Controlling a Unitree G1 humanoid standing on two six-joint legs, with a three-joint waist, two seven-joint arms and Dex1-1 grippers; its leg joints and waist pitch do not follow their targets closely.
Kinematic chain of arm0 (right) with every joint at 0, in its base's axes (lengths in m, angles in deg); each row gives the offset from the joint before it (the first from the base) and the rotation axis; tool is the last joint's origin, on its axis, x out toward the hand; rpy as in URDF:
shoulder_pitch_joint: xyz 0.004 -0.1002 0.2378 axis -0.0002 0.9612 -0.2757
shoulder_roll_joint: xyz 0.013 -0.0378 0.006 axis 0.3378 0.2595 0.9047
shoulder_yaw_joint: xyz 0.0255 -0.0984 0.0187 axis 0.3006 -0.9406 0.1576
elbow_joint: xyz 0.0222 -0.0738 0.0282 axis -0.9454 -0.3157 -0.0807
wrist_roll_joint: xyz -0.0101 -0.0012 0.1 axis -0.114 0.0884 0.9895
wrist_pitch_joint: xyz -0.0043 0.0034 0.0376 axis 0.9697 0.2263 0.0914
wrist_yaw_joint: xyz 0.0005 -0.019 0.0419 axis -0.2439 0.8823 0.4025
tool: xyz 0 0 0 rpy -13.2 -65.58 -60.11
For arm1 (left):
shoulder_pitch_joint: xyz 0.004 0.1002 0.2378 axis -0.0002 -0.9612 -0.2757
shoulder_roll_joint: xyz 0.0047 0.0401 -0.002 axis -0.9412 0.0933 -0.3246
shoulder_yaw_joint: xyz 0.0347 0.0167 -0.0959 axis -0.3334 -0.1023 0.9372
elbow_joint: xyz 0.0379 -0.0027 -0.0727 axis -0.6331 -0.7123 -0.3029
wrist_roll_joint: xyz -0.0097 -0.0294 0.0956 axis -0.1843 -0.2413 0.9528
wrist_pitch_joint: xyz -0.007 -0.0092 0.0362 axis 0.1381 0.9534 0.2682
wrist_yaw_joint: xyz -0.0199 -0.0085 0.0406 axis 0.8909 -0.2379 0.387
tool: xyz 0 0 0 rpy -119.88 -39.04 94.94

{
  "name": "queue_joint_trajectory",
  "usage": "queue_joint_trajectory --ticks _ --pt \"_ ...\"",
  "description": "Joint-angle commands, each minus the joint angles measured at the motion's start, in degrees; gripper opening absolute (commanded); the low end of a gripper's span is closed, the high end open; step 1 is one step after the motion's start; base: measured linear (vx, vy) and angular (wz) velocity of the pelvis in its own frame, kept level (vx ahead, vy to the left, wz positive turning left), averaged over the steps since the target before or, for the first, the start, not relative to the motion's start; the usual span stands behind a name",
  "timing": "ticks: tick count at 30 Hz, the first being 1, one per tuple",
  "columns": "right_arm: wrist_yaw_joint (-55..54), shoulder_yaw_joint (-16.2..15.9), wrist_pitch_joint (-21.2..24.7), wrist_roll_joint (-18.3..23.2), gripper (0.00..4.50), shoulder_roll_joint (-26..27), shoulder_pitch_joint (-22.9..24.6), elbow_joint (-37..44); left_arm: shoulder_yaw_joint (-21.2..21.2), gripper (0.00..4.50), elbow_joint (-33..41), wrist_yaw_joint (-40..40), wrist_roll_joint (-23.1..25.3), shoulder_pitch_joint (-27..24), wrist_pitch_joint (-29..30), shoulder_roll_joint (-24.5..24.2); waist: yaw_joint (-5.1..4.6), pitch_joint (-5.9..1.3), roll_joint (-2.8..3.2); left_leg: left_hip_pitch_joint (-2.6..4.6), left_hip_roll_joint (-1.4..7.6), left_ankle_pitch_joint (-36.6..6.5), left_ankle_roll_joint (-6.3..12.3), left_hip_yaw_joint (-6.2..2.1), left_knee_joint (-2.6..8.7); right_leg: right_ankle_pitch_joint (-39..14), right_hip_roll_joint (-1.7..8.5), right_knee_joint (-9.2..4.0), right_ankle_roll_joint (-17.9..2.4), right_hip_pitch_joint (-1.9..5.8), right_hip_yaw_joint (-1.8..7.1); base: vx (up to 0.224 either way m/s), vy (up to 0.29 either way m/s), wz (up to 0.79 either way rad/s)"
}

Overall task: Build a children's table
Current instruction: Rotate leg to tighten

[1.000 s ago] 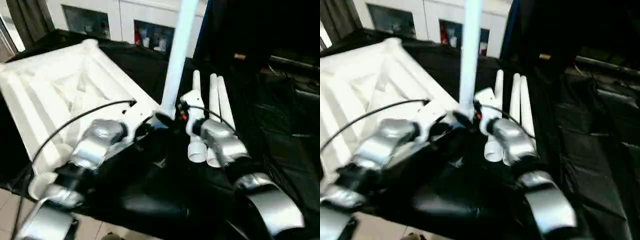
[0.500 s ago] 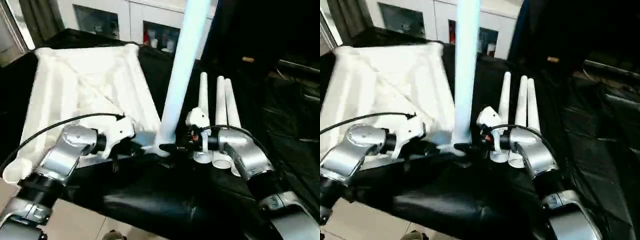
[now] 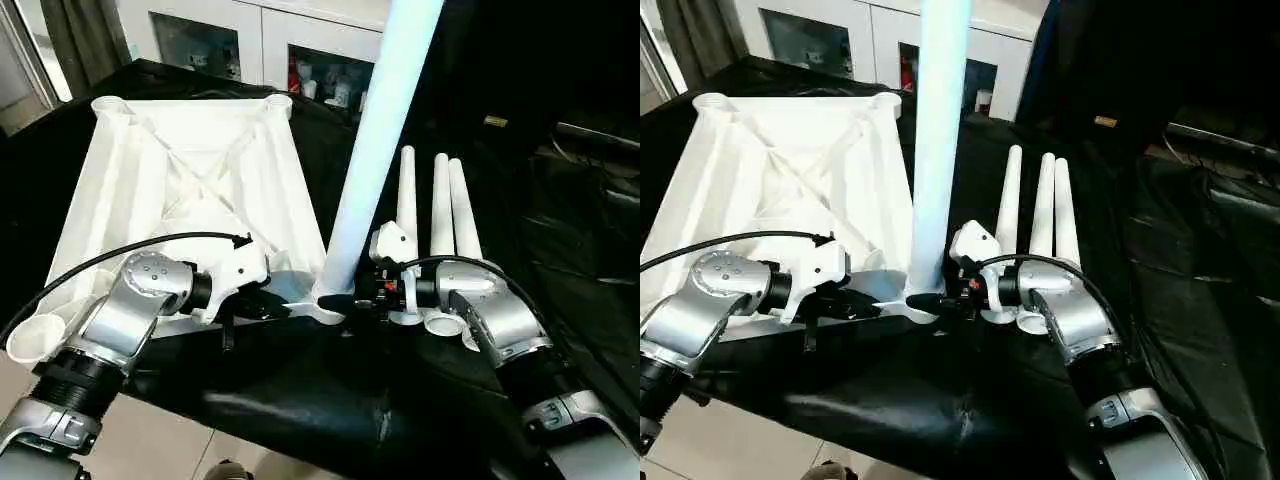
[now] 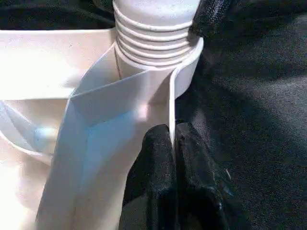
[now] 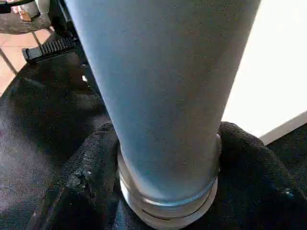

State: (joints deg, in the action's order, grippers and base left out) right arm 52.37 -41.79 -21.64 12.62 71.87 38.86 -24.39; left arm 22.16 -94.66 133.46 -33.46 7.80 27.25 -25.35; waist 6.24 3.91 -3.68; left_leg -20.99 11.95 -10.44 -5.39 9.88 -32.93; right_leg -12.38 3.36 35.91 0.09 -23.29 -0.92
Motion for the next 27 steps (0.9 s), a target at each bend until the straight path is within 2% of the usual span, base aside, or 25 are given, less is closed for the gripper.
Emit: queue_joint_trajectory --ticks 1,4,5,6,8,9,10,11,12,13,14,16,18,20,22,24,25,27 --pt "0.24 -1.03 0.88 0.29 2.75 -0.09 1.06 1.26 -0.78 0.00 0.38 -0.04 -0.20 0.08 -1.10 0.27 0.02 -4.08 0.67 0.89 0.87 -2.66 2.77 0.37 3.08 8.85 3.34 -2.39 -15.20 3.30 1.56 0.000 0.000 0.00" --pt "-1.10 -0.98 0.90 -0.20 2.73 0.39 1.30 0.71 -0.75 0.00 -0.02 -1.03 0.51 0.14 -0.75 0.36 0.06 -4.03 0.64 0.92 0.88 -3.50 2.34 0.35 3.09 7.39 3.37 -2.45 -14.93 3.20 1.58 0.000 0.000 0.00" --pt "-7.74 0.37 -0.43 -2.14 2.73 2.30 0.75 -3.37 -0.54 0.00 -2.08 -5.06 2.53 0.90 0.09 1.41 0.08 -4.11 0.59 0.94 0.91 -3.52 2.13 0.35 3.07 7.04 3.42 -2.45 -14.86 3.20 1.59 0.000 0.000 0.00" --pt "-10.52 1.00 -0.81 -2.85 2.73 3.07 0.41 -5.11 -0.37 0.00 -2.95 -6.73 3.21 1.26 0.45 1.95 -0.09 -3.85 0.63 0.95 0.89 -4.58 1.40 0.39 3.27 4.94 3.47 -2.73 -14.67 2.95 1.62 0.000 0.000 0.00" --pt "-18.76 3.45 -0.26 -3.46 2.72 5.53 -0.66 -9.66 0.60 0.00 -4.76 -10.97 3.84 2.41 2.34 3.92 -0.25 -3.56 0.63 1.08 0.84 -8.77 -0.84 0.23 3.76 -2.58 3.71 -3.34 -13.63 2.92 1.65 0.000 0.000 0.00" --pt "-22.76 4.86 0.64 -3.17 2.72 7.02 -1.19 -11.72 1.34 0.00 -5.76 -14.17 4.12 3.36 4.20 5.59 -0.54 -3.38 0.66 1.21 0.91 -11.83 -2.18 0.03 4.05 -8.12 3.86 -3.84 -12.60 2.89 1.72 0.000 0.000 0.00" --pt "-26.01 5.90 1.32 -3.00 2.72 8.20 -1.64 -13.23 1.88 0.00 -6.48 -16.48 4.26 4.11 5.66 6.91 -0.85 -3.41 0.66 1.29 0.92 -13.29 -3.08 -0.06 4.16 -11.45 3.94 -4.07 -11.77 2.79 1.82 -0.050 -0.004 -0.03" --pt "-27.68 6.42 1.71 -2.87 2.72 8.82 -1.90 -13.97 2.16 0.00 -6.90 -17.74 4.33 4.55 6.48 7.65 -0.86 -3.43 0.63 1.32 0.89 -13.72 -3.23 -0.17 4.19 -12.58 3.99 -4.24 -11.42 2.79 1.81 -0.050 -0.004 -0.03" --pt "-32.20 7.76 2.29 -2.58 2.72 10.49 -2.65 -15.96 2.70 0.00 -7.60 -20.65 4.55 5.50 8.65 9.47 -1.00 -3.42 0.77 1.20 0.87 -13.64 -3.25 -0.22 4.21 -12.78 3.89 -4.30 -10.86 2.76 1.86 0.000 0.000 0.00" --pt "-35.48 8.59 2.54 -2.48 2.72 11.59 -3.31 -17.41 3.03 0.00 -8.16 -22.57 4.70 6.18 10.00 10.67 -1.08 -3.36 0.95 1.34 0.86 -13.88 -3.39 -0.16 4.20 -12.84 3.87 -4.37 -10.84 2.39 1.93 0.000 0.000 0.00" --pt "-36.21 8.76 2.59 -2.46 2.72 11.81 -3.48 -17.76 3.09 0.00 -8.28 -22.93 4.71 6.32 10.27 10.93 -1.18 -3.34 0.84 1.32 0.81 -14.15 -3.41 -0.23 4.25 -13.43 3.82 -4.49 -10.72 2.43 1.89 0.000 0.000 0.00" --pt "-46.93 11.11 3.01 -2.07 2.72 15.88 -6.82 -24.22 3.60 0.00 -10.17 -29.26 5.48 8.52 14.14 15.85 -1.22 -3.46 0.95 1.29 0.75 -13.78 -3.62 -0.17 4.18 -12.82 3.76 -4.43 -10.55 2.33 1.90 0.000 0.000 0.00" --pt "-51.98 12.24 2.63 -1.64 2.72 18.91 -9.45 -28.66 3.43 0.00 -11.09 -32.85 6.10 9.75 15.97 19.57 -1.43 -3.54 1.09 1.26 0.65 -14.18 -4.18 -0.27 4.11 -12.70 3.71 -4.38 -10.37 2.27 1.84 0.000 0.000 0.00" --pt "-52.59 12.08 1.04 -1.83 2.72 21.04 -10.88 -30.53 3.08 0.00 -10.83 -34.90 6.40 10.29 17.39 22.16 -1.29 -3.56 1.04 1.22 0.62 -14.50 -3.74 -0.22 4.04 -11.47 3.60 -4.43 -9.95 2.31 1.85 0.000 0.000 0.00" --pt "-51.69 11.90 0.24 -1.85 3.28 22.13 -11.53 -30.83 2.47 0.00 -10.64 -35.58 6.66 10.41 17.77 22.98 -1.16 -3.67 0.89 0.97 0.55 -12.89 -2.95 -0.20 3.95 -8.52 3.52 -4.23 -9.90 2.51 1.80 0.000 0.000 0.00" --pt "-50.85 12.25 -0.10 -1.34 3.42 22.77 -12.09 -31.01 1.99 0.00 -10.81 -35.76 6.97 10.46 17.51 22.97 -1.09 -3.70 0.93 0.85 0.51 -11.57 -2.08 -0.16 3.93 -5.65 3.40 -4.03 -10.29 2.60 1.72 0.000 0.000 0.00" --pt "-50.44 12.40 -0.19 -1.11 3.44 22.91 -12.24 -31.04 1.90 0.00 -10.92 -35.78 7.06 10.47 17.37 22.88 -1.09 -3.67 0.99 0.88 0.51 -11.66 -1.95 -0.14 3.96 -5.46 3.39 -4.05 -10.49 2.61 1.70 0.000 0.000 0.00" --pt "-50.00 12.45 -1.45 -1.62 3.79 22.76 -13.25 -32.41 2.30 0.00 -11.16 -35.45 7.22 10.57 17.07 22.10 -1.12 -3.55 0.86 0.92 0.56 -12.43 -1.93 -0.12 4.03 -6.40 3.42 -4.20 -10.56 2.52 1.69 0.000 0.000 0.00"
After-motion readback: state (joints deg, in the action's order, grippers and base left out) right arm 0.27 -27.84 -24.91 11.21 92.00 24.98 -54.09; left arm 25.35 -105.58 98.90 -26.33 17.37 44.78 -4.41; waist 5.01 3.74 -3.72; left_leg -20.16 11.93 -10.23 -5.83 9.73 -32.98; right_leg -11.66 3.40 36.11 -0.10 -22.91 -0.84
